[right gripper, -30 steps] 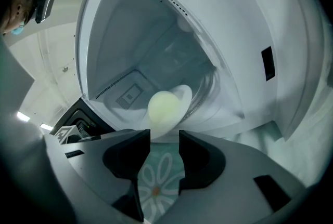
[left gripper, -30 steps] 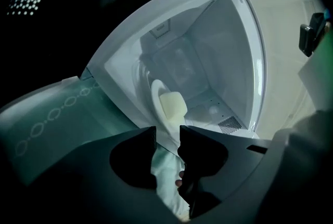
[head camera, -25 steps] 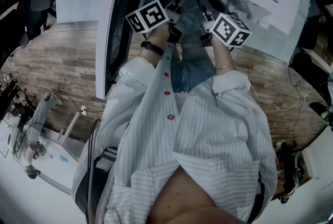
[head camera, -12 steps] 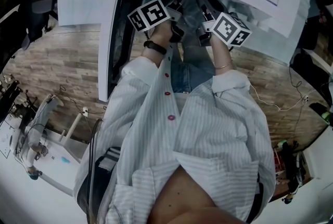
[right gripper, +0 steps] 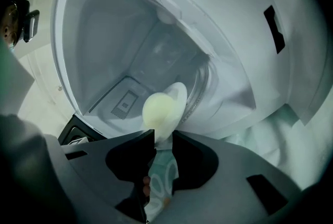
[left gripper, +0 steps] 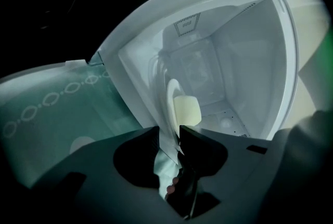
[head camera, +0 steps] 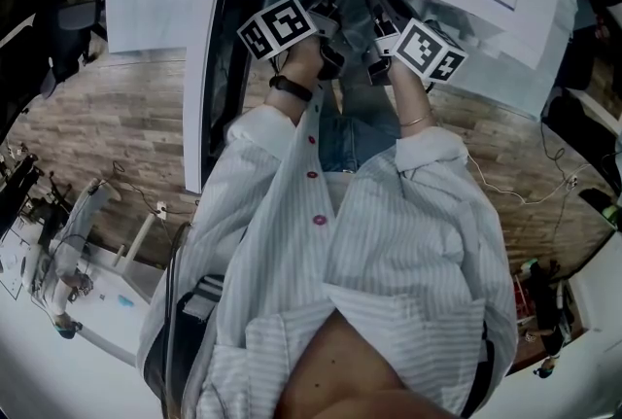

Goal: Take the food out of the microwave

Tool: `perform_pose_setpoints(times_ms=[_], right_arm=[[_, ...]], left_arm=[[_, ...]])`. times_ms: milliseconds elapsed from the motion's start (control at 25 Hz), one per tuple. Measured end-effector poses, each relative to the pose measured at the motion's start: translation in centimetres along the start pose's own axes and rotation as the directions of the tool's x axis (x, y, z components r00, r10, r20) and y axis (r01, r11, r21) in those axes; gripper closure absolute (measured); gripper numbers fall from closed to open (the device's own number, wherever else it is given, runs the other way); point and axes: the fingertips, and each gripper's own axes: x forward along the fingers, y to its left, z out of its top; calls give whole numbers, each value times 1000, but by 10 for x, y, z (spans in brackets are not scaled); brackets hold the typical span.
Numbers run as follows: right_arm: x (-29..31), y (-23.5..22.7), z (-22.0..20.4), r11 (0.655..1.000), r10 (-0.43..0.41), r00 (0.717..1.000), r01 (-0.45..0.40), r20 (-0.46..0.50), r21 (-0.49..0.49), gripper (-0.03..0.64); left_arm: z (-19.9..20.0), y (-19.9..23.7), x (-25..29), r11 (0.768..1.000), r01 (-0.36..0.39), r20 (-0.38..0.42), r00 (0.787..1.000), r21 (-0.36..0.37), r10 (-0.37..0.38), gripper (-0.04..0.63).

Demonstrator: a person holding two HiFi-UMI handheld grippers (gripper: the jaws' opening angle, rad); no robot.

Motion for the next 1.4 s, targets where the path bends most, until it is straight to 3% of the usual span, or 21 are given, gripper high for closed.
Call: perform_pose_setpoints(times_ms=[280, 400, 960, 1400], right_arm=[[1, -1, -3, 1000, 1, 1000, 0, -15, 27, 499], [1, 0, -4, 999, 1, 1000, 0, -17, 33, 500], [-9, 5, -11, 997, 3, 1000, -3, -6, 76, 514], [-22, 14, -28, 991, -9, 1000, 5, 30, 136, 523]], left_arm=[[0, 0, -1, 1000, -13, 11, 1000, -6, 13, 479], [1, -5, -2, 1000, 1, 17, 1000, -2, -1, 534], [-6, -7, -13, 997, 52, 14, 999, -62, -51, 551], [-14, -5, -31, 995, 76, -11, 997, -68, -76, 557]])
